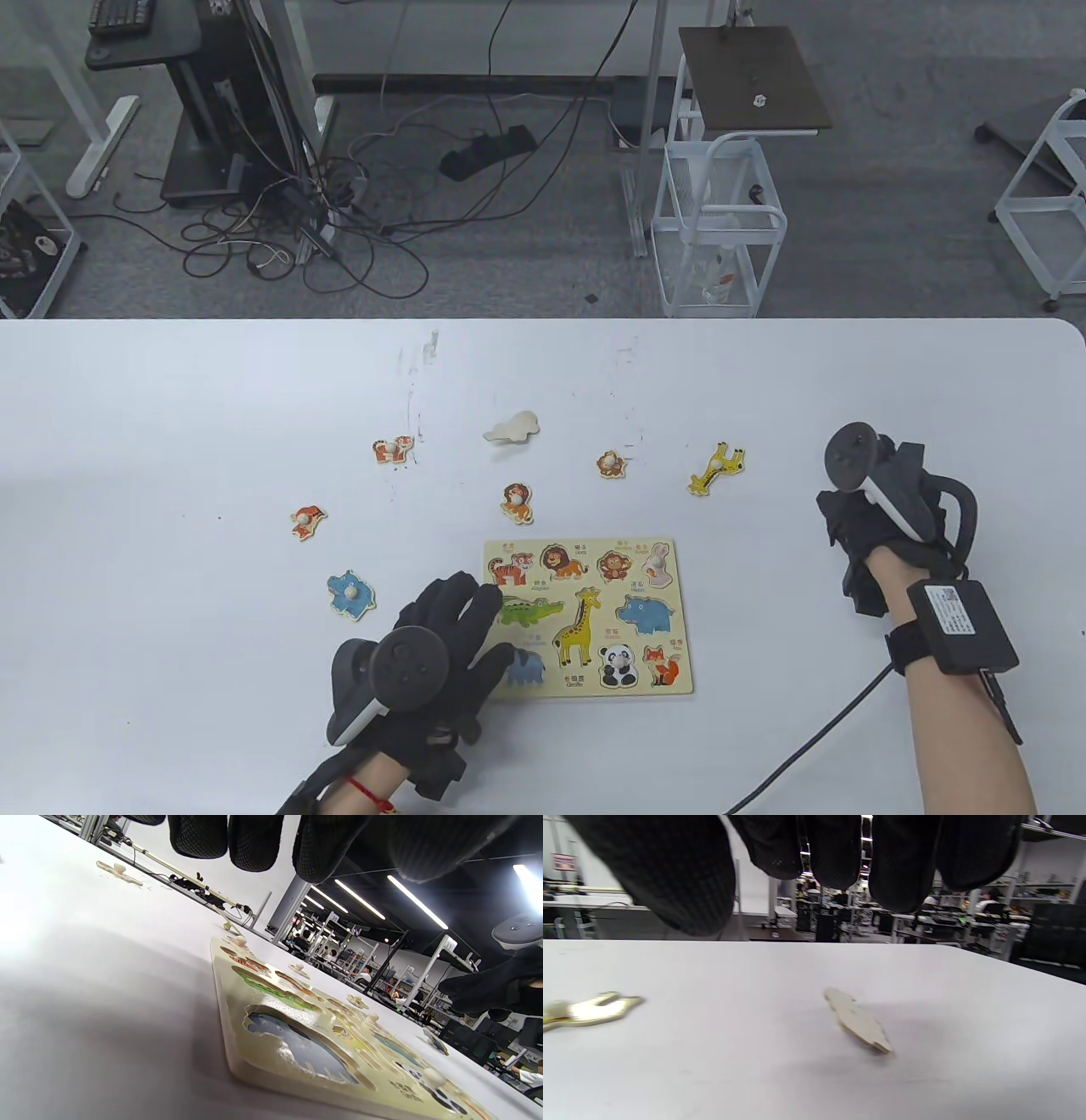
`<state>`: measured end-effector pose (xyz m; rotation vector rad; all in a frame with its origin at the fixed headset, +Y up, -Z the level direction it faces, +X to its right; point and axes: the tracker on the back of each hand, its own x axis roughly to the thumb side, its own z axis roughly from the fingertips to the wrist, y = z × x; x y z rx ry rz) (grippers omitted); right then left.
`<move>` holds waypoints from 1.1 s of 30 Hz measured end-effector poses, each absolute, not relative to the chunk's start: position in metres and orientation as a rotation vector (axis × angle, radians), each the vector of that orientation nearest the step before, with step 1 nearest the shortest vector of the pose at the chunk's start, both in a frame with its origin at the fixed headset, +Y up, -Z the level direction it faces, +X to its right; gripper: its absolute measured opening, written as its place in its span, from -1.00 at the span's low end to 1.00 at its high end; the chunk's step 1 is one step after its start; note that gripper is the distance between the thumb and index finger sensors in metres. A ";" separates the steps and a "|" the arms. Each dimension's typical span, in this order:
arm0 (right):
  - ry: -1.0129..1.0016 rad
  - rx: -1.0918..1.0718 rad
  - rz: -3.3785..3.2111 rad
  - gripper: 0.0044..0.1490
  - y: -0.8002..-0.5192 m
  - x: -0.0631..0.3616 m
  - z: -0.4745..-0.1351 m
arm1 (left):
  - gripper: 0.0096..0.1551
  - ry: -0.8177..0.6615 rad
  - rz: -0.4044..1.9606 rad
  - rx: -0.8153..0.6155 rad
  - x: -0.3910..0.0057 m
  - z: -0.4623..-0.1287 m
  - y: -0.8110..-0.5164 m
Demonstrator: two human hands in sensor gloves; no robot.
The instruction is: Fit puzzle pieces into frame
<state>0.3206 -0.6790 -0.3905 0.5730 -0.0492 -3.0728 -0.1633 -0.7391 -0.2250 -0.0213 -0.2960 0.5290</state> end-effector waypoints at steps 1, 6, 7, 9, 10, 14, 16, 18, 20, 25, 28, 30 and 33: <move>-0.080 0.635 -3.062 0.04 -0.684 0.330 -0.396 | -0.19 -0.299 0.504 -0.011 -0.163 -0.224 -0.738; -0.226 0.827 -3.068 0.09 -0.708 0.359 -0.416 | -0.19 -0.298 0.464 0.027 -0.163 -0.223 -0.733; -0.254 0.842 -3.057 0.10 -0.712 0.362 -0.419 | -0.19 -0.296 0.463 0.029 -0.163 -0.223 -0.733; -0.299 0.855 -3.033 0.11 -0.719 0.367 -0.423 | -0.20 -0.295 0.463 0.026 -0.164 -0.223 -0.733; -0.324 0.862 -3.021 0.11 -0.723 0.368 -0.426 | -0.19 -0.294 0.464 0.019 -0.164 -0.224 -0.733; -0.373 0.919 -3.045 0.08 -0.733 0.372 -0.431 | -0.20 -0.299 0.461 0.025 -0.165 -0.223 -0.731; -0.356 0.932 -3.038 0.01 -0.735 0.373 -0.434 | -0.20 -0.300 0.465 0.033 -0.165 -0.222 -0.730; -0.311 0.929 -3.041 -0.10 -0.736 0.373 -0.435 | -0.20 -0.298 0.466 0.033 -0.166 -0.222 -0.730; -0.263 0.909 -3.050 -0.20 -0.738 0.372 -0.434 | -0.20 -0.297 0.465 0.032 -0.166 -0.223 -0.729; -0.181 0.878 -3.023 -0.32 -0.735 0.373 -0.432 | -0.20 -0.292 0.414 0.048 -0.169 -0.222 -0.727; -0.130 0.899 -3.040 -0.34 -0.734 0.376 -0.427 | -0.21 -0.281 0.436 0.064 -0.171 -0.222 -0.725; -0.075 0.894 -3.042 -0.39 -0.732 0.377 -0.422 | -0.21 -0.275 0.438 0.084 -0.172 -0.223 -0.723; 0.013 0.901 -3.100 -0.42 -0.727 0.377 -0.412 | -0.22 -0.270 0.448 0.109 -0.174 -0.222 -0.722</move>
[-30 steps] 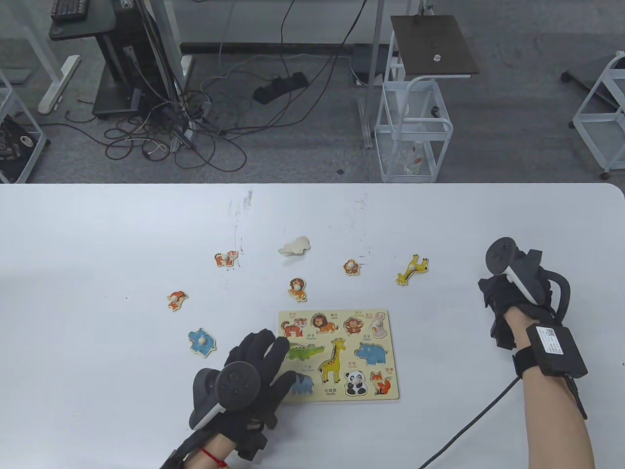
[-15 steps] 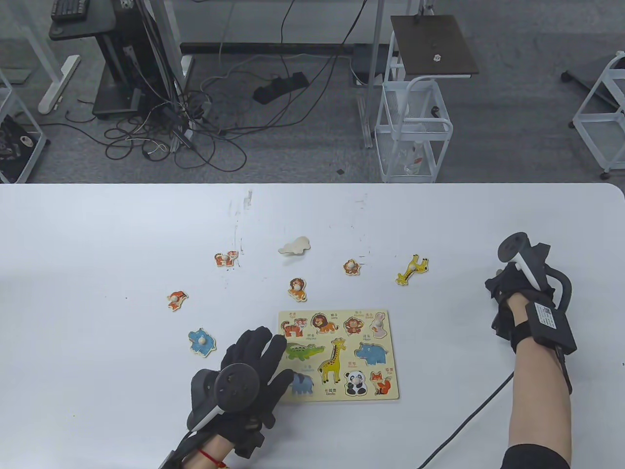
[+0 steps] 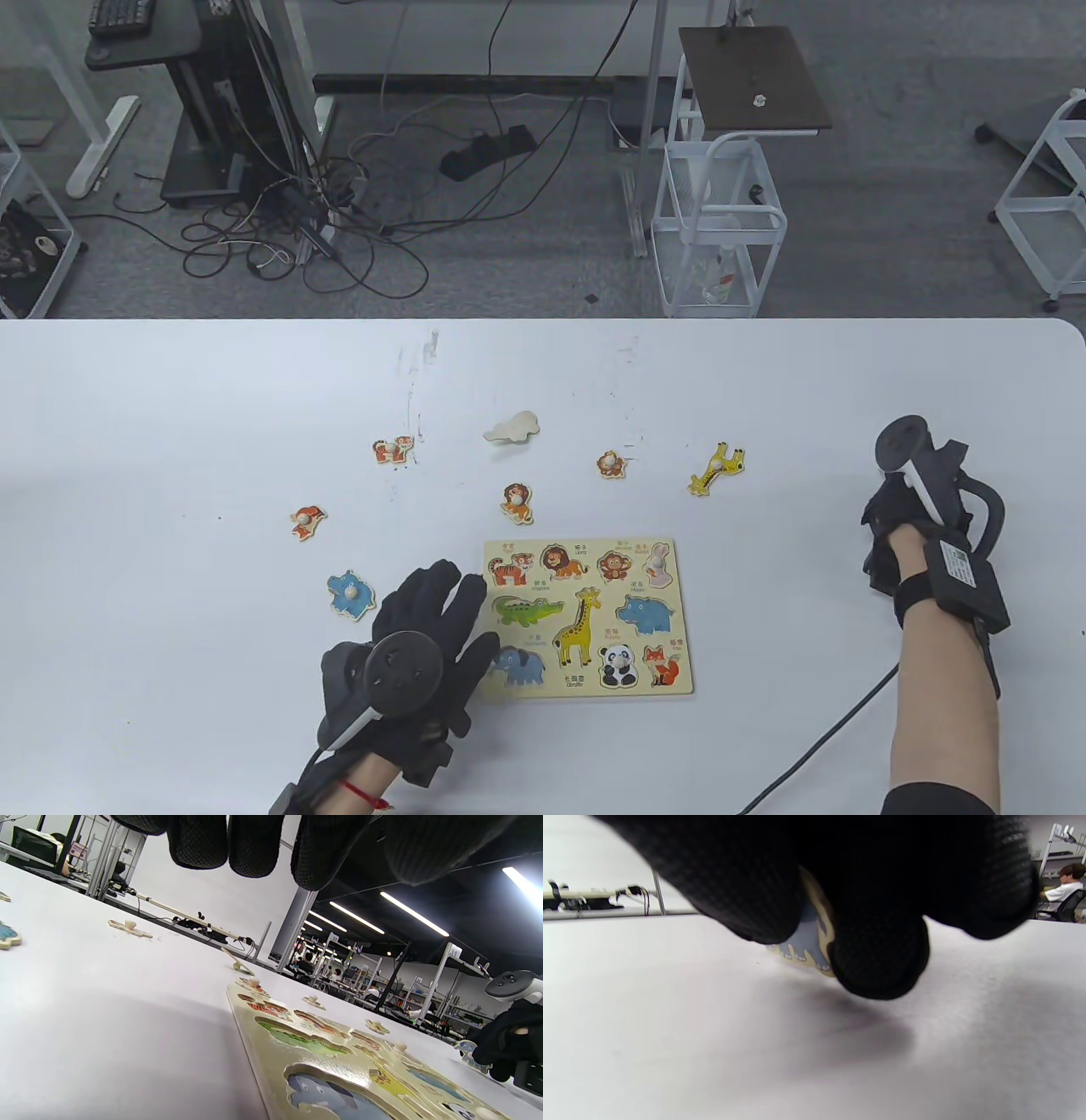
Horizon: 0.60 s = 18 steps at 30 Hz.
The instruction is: Fit puzzle pieces into frame
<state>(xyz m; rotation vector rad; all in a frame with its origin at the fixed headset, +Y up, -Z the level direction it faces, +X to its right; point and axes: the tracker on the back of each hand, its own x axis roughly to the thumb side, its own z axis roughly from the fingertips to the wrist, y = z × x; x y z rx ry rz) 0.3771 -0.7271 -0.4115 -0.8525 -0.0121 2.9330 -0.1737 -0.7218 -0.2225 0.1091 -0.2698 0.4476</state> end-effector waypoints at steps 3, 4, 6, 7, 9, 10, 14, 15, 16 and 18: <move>-0.091 -0.733 2.817 -0.42 -0.709 0.366 -0.400 | -0.23 -0.273 0.459 0.124 -0.174 -0.222 -0.722; -0.117 -0.690 2.785 -0.43 -0.704 0.361 -0.396 | -0.24 -0.274 0.464 0.130 -0.174 -0.223 -0.722; -0.180 -0.554 2.657 -0.44 -0.686 0.345 -0.380 | -0.24 -0.272 0.476 0.139 -0.174 -0.223 -0.722; -0.192 -0.513 2.612 -0.44 -0.680 0.339 -0.375 | -0.24 -0.273 0.481 0.144 -0.174 -0.223 -0.722; -0.221 -0.415 2.492 -0.45 -0.665 0.323 -0.358 | -0.25 -0.280 0.494 0.163 -0.173 -0.222 -0.723; -0.230 -0.355 2.425 -0.45 -0.656 0.313 -0.348 | -0.25 -0.284 0.500 0.171 -0.173 -0.222 -0.723; -0.231 -0.199 2.238 -0.46 -0.643 0.285 -0.319 | -0.26 -0.302 0.514 0.190 -0.170 -0.220 -0.723; -0.225 -0.161 2.198 -0.47 -0.644 0.277 -0.312 | -0.27 -0.311 0.518 0.197 -0.169 -0.219 -0.724; -0.225 -0.140 2.169 -0.47 -0.645 0.271 -0.307 | -0.27 -0.312 0.518 0.198 -0.169 -0.219 -0.724; -0.217 -0.095 2.068 -0.47 -0.655 0.255 -0.292 | -0.28 -0.314 0.516 0.200 -0.169 -0.219 -0.725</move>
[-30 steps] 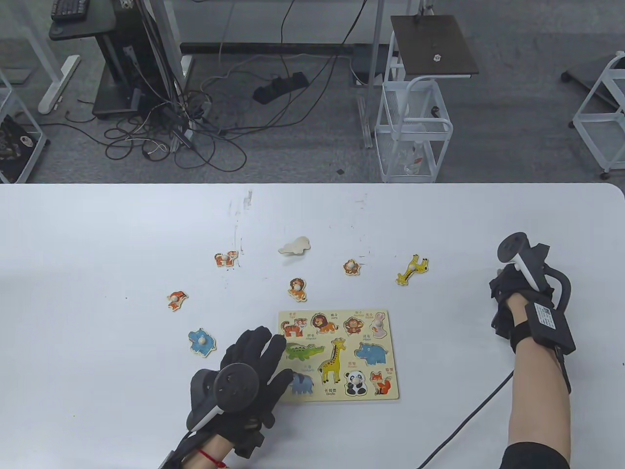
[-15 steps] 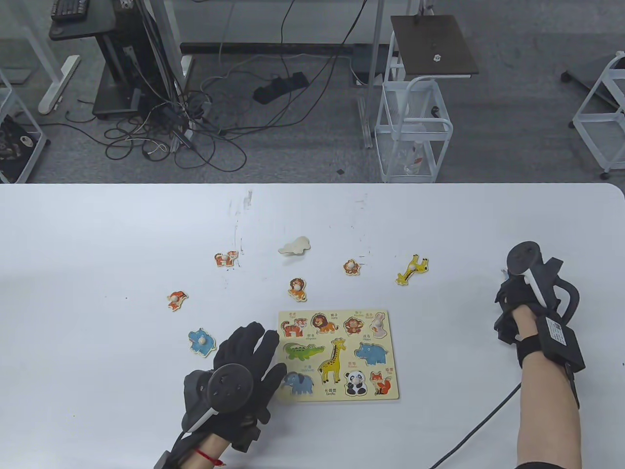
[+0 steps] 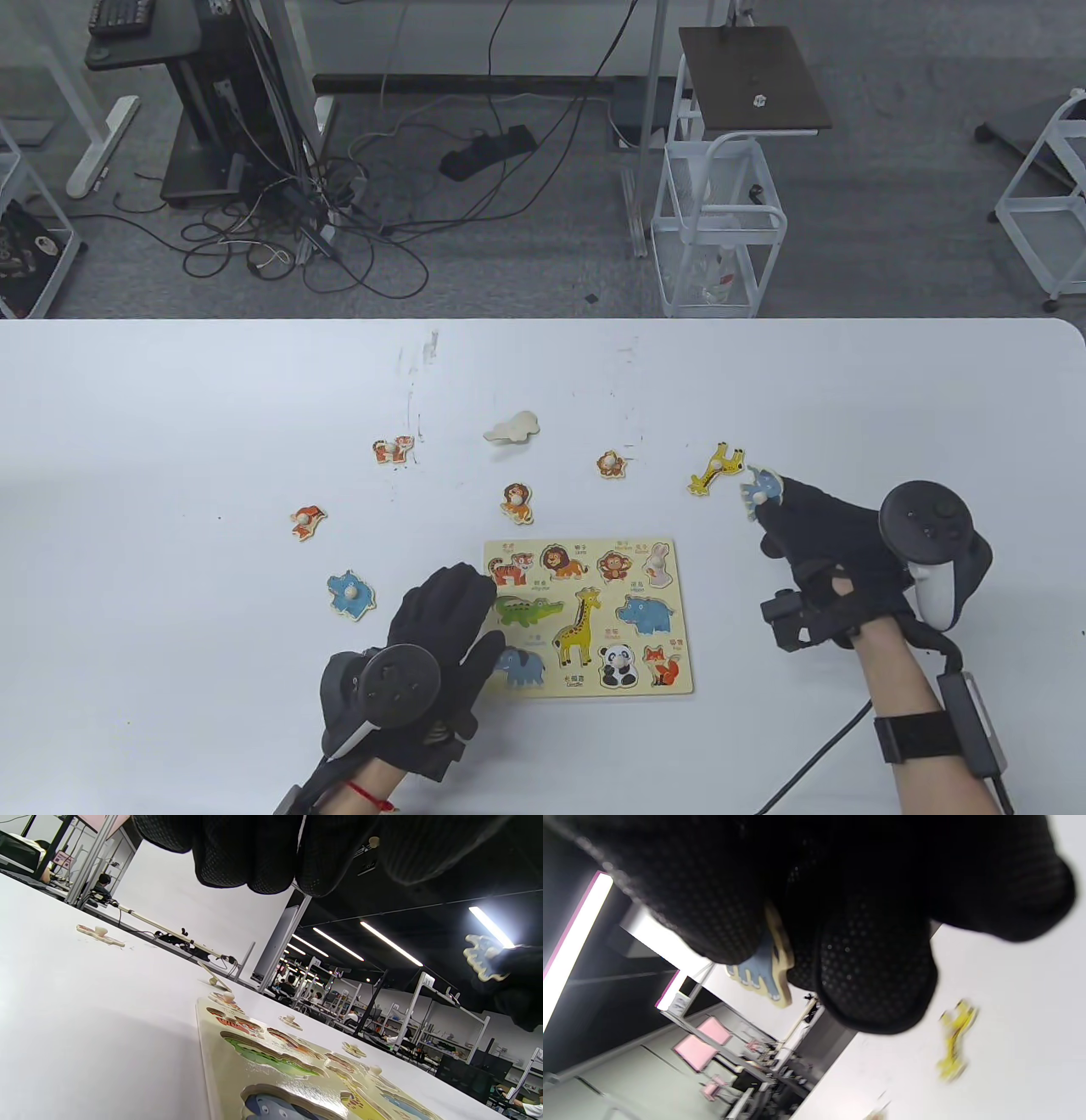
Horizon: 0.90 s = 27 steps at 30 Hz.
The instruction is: Fit puzzle pieces into frame
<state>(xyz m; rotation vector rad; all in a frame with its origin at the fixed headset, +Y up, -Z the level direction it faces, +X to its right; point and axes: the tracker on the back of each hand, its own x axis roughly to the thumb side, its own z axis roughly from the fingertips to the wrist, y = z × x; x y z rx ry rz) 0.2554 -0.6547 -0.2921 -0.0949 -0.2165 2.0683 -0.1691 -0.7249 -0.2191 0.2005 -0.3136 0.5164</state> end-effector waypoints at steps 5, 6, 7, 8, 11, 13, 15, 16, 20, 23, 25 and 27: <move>-0.142 -0.004 1.828 -0.47 -0.686 0.215 -0.265 | -0.30 -0.332 0.556 0.216 -0.166 -0.218 -0.724; -0.122 0.012 1.802 -0.48 -0.693 0.206 -0.263 | -0.30 -0.339 0.556 0.215 -0.166 -0.217 -0.724; -0.107 0.023 1.793 -0.47 -0.698 0.201 -0.261 | -0.30 -0.346 0.557 0.211 -0.165 -0.216 -0.724; -0.093 0.043 1.780 -0.47 -0.704 0.193 -0.260 | -0.29 -0.356 0.564 0.205 -0.164 -0.216 -0.724; -0.023 0.061 1.769 -0.47 -0.718 0.180 -0.262 | -0.28 -0.374 0.566 0.193 -0.162 -0.215 -0.723; 0.004 0.065 1.779 -0.47 -0.727 0.173 -0.263 | -0.29 -0.391 0.573 0.202 -0.160 -0.214 -0.722; 0.038 0.076 1.818 -0.46 -0.734 0.167 -0.264 | -0.30 -0.403 0.585 0.225 -0.156 -0.212 -0.719; 0.046 0.088 1.843 -0.46 -0.737 0.165 -0.264 | -0.31 -0.410 0.584 0.232 -0.154 -0.211 -0.718; 0.092 0.143 1.912 -0.44 -0.740 0.155 -0.260 | -0.28 -0.456 0.567 0.215 -0.141 -0.206 -0.715; 0.163 0.243 1.936 -0.43 -0.737 0.142 -0.253 | -0.22 -0.489 0.597 0.174 -0.134 -0.204 -0.717; 0.183 0.311 1.991 -0.42 -0.735 0.134 -0.248 | -0.19 -0.497 0.617 0.156 -0.130 -0.203 -0.718; 0.187 0.376 2.058 -0.41 -0.733 0.128 -0.242 | -0.19 -0.502 0.645 0.140 -0.127 -0.203 -0.719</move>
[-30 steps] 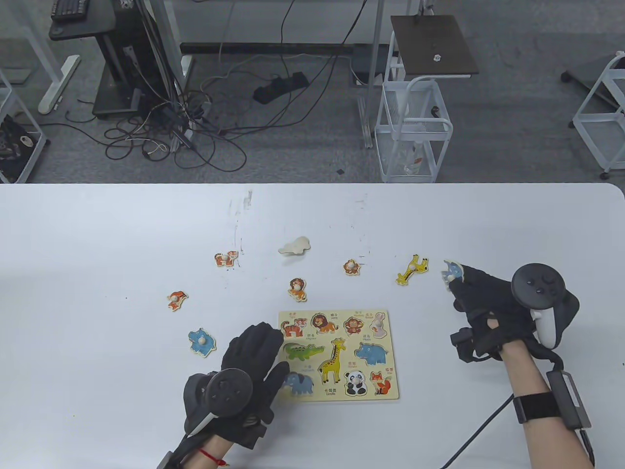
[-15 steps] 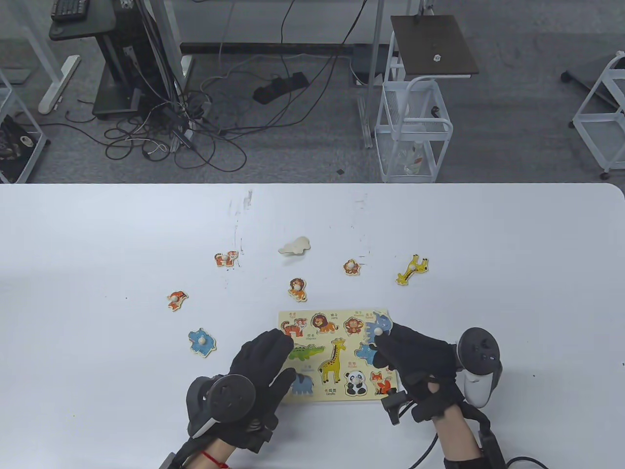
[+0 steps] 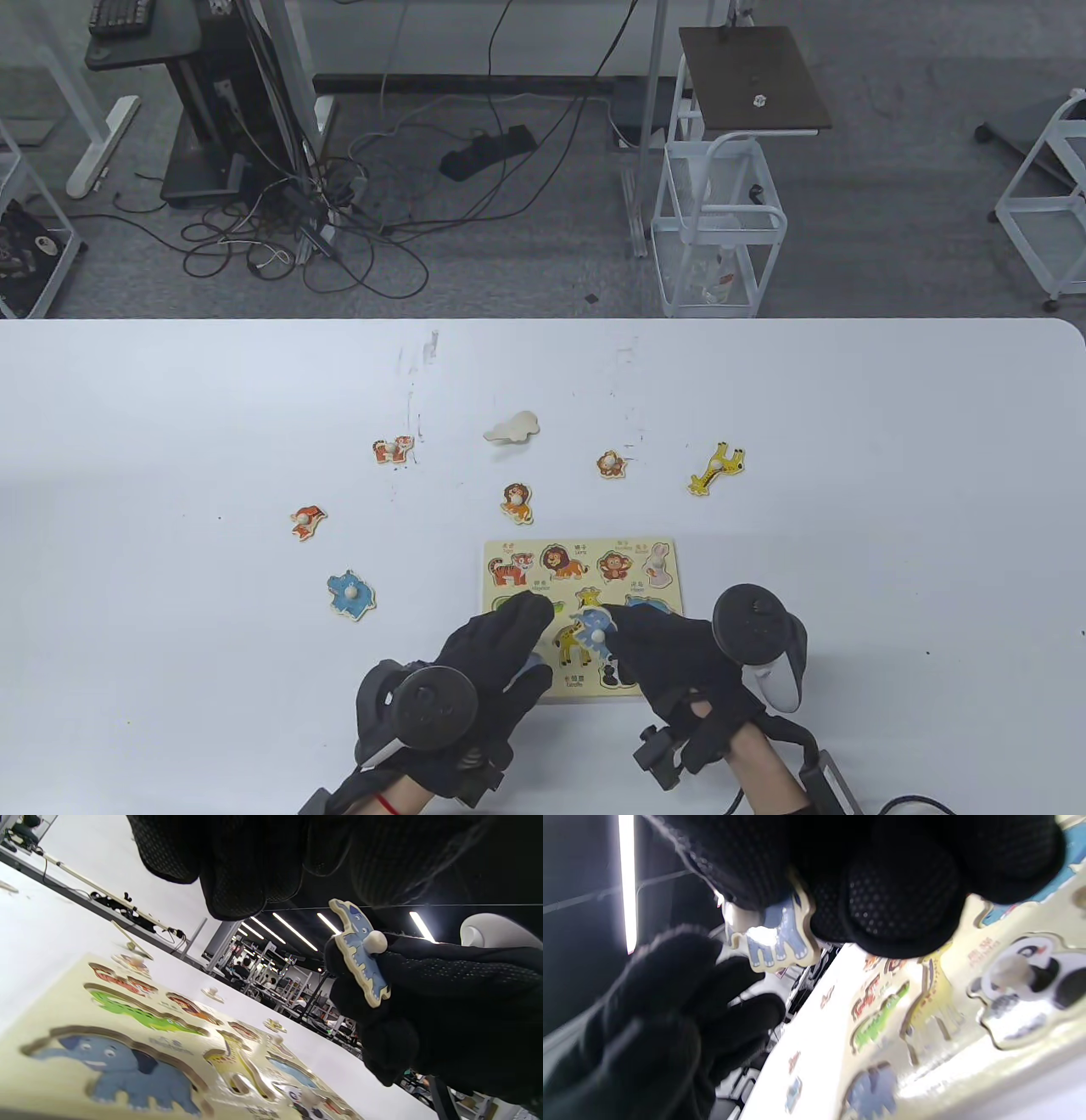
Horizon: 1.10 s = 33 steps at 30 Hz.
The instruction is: Fit puzzle pieces into frame
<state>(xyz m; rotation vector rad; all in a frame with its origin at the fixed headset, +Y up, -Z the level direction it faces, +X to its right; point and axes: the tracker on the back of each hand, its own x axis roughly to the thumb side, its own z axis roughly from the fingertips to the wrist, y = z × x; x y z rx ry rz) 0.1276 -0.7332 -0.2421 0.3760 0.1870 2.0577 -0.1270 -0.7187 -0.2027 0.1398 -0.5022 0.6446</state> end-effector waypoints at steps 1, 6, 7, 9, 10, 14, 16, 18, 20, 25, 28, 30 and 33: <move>0.193 0.414 2.086 -0.41 -0.732 0.124 -0.239 | -0.21 -0.502 0.654 0.126 -0.125 -0.203 -0.720; 0.168 0.489 2.136 -0.42 -0.728 0.115 -0.231 | -0.37 -0.480 0.695 0.100 -0.123 -0.204 -0.722; 0.160 0.491 2.125 -0.43 -0.728 0.115 -0.230 | -0.41 -0.461 0.714 0.097 -0.124 -0.204 -0.722; 0.141 0.463 2.081 -0.44 -0.728 0.117 -0.229 | -0.45 -0.442 0.772 0.079 -0.128 -0.206 -0.721; 0.127 0.444 2.046 -0.44 -0.728 0.119 -0.230 | -0.47 -0.428 0.824 0.056 -0.131 -0.208 -0.722; 0.191 0.377 1.865 -0.35 -0.734 0.128 -0.232 | -0.48 -0.353 0.997 -0.001 -0.140 -0.212 -0.725; 0.232 0.346 1.811 -0.37 -0.738 0.131 -0.233 | -0.47 -0.318 1.070 -0.034 -0.144 -0.214 -0.728; 0.250 0.313 1.781 -0.39 -0.742 0.132 -0.235 | -0.47 -0.314 1.115 -0.074 -0.143 -0.216 -0.731; 0.304 0.310 1.729 -0.41 -0.747 0.130 -0.237 | -0.47 -0.318 1.099 -0.080 -0.142 -0.216 -0.732; 0.271 0.234 1.763 -0.46 -0.752 0.133 -0.238 | -0.41 -0.297 1.000 -0.014 -0.137 -0.213 -0.730; 0.196 0.161 1.848 -0.47 -0.751 0.139 -0.238 | -0.39 -0.314 0.762 0.159 -0.135 -0.209 -0.720; 0.158 0.122 1.897 -0.46 -0.750 0.140 -0.237 | -0.41 -0.341 0.714 0.239 -0.133 -0.205 -0.716; 0.137 0.099 1.973 -0.46 -0.748 0.138 -0.235 | -0.44 -0.410 0.589 0.321 -0.126 -0.199 -0.710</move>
